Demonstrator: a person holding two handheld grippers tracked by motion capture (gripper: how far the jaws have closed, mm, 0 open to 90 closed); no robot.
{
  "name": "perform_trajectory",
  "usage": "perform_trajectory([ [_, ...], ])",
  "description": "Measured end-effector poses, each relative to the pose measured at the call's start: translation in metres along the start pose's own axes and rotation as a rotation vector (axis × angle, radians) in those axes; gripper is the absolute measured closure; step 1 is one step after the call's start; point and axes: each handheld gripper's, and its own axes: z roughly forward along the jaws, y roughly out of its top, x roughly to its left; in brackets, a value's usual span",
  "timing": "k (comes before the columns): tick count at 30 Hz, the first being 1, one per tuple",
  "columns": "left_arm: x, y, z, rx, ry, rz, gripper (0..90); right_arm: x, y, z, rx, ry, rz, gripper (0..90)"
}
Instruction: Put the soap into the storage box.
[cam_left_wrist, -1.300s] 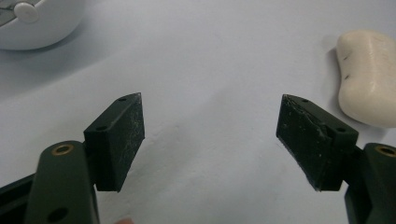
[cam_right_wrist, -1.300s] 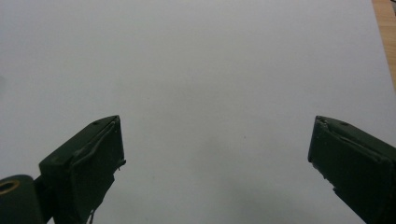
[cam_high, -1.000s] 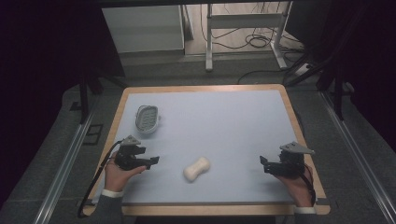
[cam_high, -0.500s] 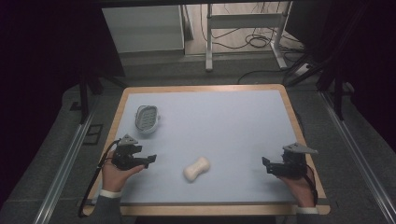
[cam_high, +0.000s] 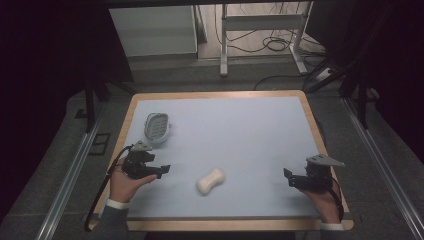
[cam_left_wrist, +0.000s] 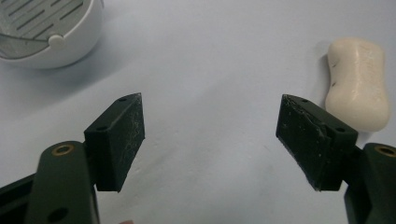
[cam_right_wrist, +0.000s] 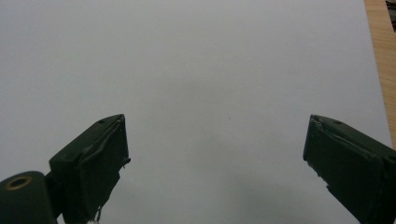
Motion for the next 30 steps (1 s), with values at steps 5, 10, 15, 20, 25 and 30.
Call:
perform_trajectory([
  [5,-0.003,0.005,-0.002,-0.005,-0.008,0.011,23.9,0.001,0.0,0.0,-0.004,0.0,-0.009,6.7],
  [10,-0.008,0.011,-0.003,0.002,-0.013,0.036,23.0,0.0,-0.001,-0.002,0.001,-0.016,-0.012,6.7],
  [15,-0.011,0.015,-0.003,0.005,-0.014,0.045,22.4,-0.001,-0.001,-0.003,0.001,-0.024,-0.009,6.8],
  [20,-0.015,0.019,-0.002,0.01,-0.019,0.057,22.2,-0.002,-0.001,-0.004,0.0,-0.027,-0.005,6.8],
  [25,-0.023,0.025,0.001,0.031,-0.026,0.07,21.5,-0.004,-0.002,-0.005,-0.004,-0.034,0.0,6.8],
  [30,-0.029,0.028,0.004,0.044,-0.032,0.087,21.4,-0.003,-0.002,-0.005,-0.003,-0.032,-0.003,6.8],
])
